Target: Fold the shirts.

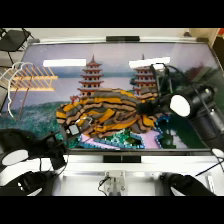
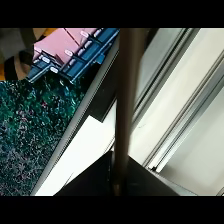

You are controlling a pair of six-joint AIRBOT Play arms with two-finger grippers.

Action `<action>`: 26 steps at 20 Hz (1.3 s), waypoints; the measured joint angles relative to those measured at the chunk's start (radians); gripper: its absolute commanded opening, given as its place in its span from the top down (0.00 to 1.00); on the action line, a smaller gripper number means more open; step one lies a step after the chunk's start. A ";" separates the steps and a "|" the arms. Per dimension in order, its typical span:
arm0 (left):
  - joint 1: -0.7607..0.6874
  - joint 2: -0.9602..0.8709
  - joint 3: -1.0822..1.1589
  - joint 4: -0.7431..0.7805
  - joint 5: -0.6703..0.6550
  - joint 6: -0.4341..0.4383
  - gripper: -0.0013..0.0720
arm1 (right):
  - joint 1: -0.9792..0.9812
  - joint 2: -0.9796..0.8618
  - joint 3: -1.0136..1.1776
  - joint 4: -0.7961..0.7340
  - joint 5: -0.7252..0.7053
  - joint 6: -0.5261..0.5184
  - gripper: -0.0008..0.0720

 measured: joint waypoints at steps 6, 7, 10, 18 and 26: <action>0.000 -0.010 0.000 0.005 0.016 0.000 0.93 | 0.000 0.000 0.000 -0.002 -0.003 -0.007 0.90; -0.002 -0.019 0.000 0.002 0.024 0.016 0.93 | 0.000 0.000 0.000 -0.002 -0.006 -0.007 0.90; -0.003 -0.068 0.000 0.003 0.051 0.065 0.93 | 0.012 0.000 0.007 -0.003 -0.019 -0.027 0.90; -0.009 -0.144 0.016 0.014 0.121 0.146 0.93 | 0.127 0.001 0.083 -0.051 -0.021 -0.079 0.90; 0.049 -0.132 0.052 0.019 0.131 0.108 0.93 | 0.194 0.064 0.163 -0.091 0.073 -0.094 0.90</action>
